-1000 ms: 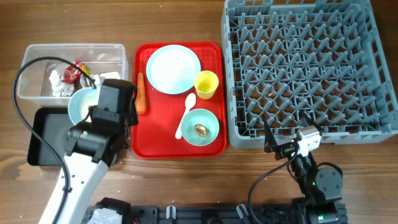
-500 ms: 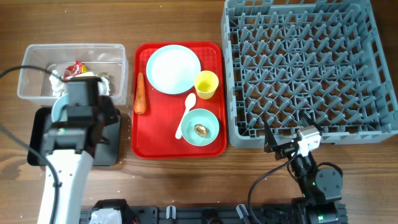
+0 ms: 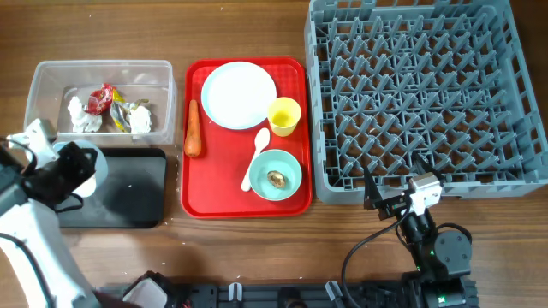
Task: Sort waste into correct bins and load items into the dishwasher rack
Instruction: 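Tilt the held bowl to pour the rice onto the black tray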
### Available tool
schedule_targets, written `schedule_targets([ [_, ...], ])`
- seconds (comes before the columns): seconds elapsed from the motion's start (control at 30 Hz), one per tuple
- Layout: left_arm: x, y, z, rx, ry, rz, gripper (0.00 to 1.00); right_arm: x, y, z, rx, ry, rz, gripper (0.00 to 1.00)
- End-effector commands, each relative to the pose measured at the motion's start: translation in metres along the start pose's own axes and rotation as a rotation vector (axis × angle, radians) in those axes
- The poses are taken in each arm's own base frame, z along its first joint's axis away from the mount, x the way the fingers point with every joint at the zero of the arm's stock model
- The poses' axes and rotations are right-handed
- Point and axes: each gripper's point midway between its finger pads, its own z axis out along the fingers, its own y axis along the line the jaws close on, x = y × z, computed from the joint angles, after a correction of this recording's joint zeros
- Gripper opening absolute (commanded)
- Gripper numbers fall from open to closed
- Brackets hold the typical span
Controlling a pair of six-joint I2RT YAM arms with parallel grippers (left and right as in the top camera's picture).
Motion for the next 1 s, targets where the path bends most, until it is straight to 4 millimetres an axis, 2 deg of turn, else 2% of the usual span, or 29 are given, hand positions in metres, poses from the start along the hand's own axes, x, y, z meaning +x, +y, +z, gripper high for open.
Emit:
schedule_targets([
  [0.0, -0.01, -0.013, 0.001, 0.226, -0.02, 0.03, 0.04, -0.001, -0.004, 0.0, 0.019, -0.006, -0.01, 1.0],
  [0.3, -0.01, -0.003, 0.015, 0.439, -0.027, -0.032, 0.04, -0.001, -0.004, 0.0, 0.019, -0.006, -0.01, 1.0],
  [0.37, -0.011, -0.003, 0.013, 0.457, -0.035, -0.043, 0.04, -0.001, -0.004, 0.0, 0.019, -0.006, -0.01, 1.0],
  [0.47, -0.015, -0.014, 0.0, 0.559, -0.069, -0.078, 0.04, -0.001, -0.004, 0.0, 0.019, -0.006, -0.01, 1.0],
  [0.6, -0.017, -0.016, -0.006, 0.592, -0.086, -0.106, 0.04, -0.001, -0.004, 0.0, 0.019, -0.006, -0.01, 1.0],
  [0.83, 0.001, -0.029, -0.013, 0.648, -0.06, -0.111, 0.04, -0.001, -0.004, 0.0, 0.019, -0.006, -0.011, 1.0],
  [0.97, -0.001, -0.029, -0.017, 0.679, -0.085, -0.129, 0.04, -0.001, -0.004, 0.0, 0.019, -0.006, -0.01, 1.0],
])
